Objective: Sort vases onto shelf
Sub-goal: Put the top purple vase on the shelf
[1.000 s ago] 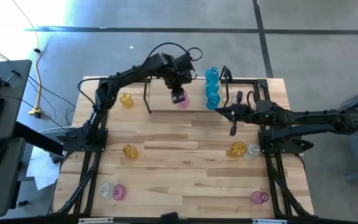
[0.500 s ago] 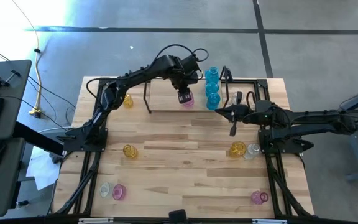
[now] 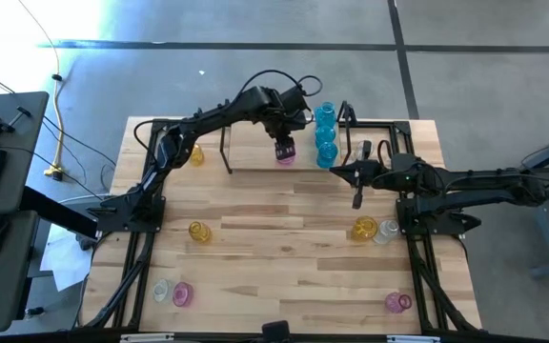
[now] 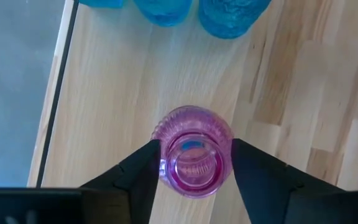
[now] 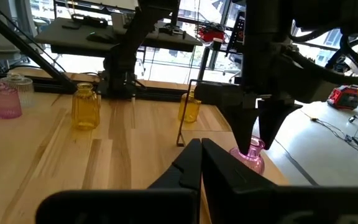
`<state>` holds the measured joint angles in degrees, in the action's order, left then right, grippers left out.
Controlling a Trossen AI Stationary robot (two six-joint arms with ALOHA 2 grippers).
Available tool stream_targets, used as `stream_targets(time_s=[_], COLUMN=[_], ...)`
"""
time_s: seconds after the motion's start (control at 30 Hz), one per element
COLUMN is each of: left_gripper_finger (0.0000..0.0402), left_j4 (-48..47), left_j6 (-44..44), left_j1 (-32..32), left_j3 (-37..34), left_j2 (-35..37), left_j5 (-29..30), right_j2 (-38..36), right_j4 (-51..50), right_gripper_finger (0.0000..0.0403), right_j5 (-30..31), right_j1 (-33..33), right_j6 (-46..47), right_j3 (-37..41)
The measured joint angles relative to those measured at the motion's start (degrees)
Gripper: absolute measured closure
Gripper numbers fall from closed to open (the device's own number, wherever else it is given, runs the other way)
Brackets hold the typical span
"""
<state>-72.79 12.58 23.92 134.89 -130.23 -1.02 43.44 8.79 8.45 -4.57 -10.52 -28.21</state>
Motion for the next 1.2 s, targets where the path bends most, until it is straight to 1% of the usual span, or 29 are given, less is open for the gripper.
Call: stream_targets(time_s=[0.13,0.27,0.37,0.43,0.53,0.6,0.7,0.77,0.87,1.0,1.1,1.2], left_gripper_finger=[0.0218,0.0241,0.0269,0.0293,0.0333,0.0358,0.039,0.0398,0.0393,0.0391,0.0393,0.0396], left_j4=[1.1,2.7,4.2,6.3,12.0,18.0,29.9,39.6,55.2,74.5,86.8,96.3], left_j6=[0.5,2.1,2.5,2.6,3.1,3.0,1.8,0.3,-2.9,-7.5,-9.3,-9.4], left_j1=[0.1,0.0,0.0,0.0,0.0,-0.1,-0.2,-0.3,-0.3,-1.0,-1.1,-1.0], left_j3=[0.0,-0.2,-0.2,-0.5,-5.6,-11.8,-24.9,-34.6,-50.0,-68.5,-79.7,-89.3], left_j2=[0.7,3.1,5.2,6.2,9.0,11.5,16.4,20.7,28.3,37.8,44.3,50.0], left_j5=[0.0,-0.1,-1.9,-4.9,-8.8,-10.2,-10.6,-10.6,-10.7,-10.4,-10.3,-10.2], right_j2=[0.0,0.0,0.0,0.0,0.1,0.5,1.3,2.4,5.3,11.4,16.7,22.3], right_j4=[0.0,0.0,-0.1,-0.1,0.1,0.8,1.5,2.0,2.1,-2.0,-6.5,-12.5], right_gripper_finger=[0.0403,0.0403,0.0403,0.0403,0.0402,0.0402,0.0402,0.0402,0.0393,0.0356,0.0316,0.027], right_j5=[0.0,0.0,1.0,2.4,3.7,4.6,5.0,5.2,7.6,10.2,10.5,10.5], right_j1=[0.0,0.0,0.0,0.0,0.0,0.0,0.0,0.0,0.0,-0.1,-0.8,-2.2], right_j6=[0.2,1.3,1.8,2.7,3.3,4.2,4.5,4.7,5.7,5.7,5.7,5.8], right_j3=[0.0,0.0,0.0,0.0,0.0,0.0,0.0,0.0,-1.4,-6.8,-13.2,-20.4])
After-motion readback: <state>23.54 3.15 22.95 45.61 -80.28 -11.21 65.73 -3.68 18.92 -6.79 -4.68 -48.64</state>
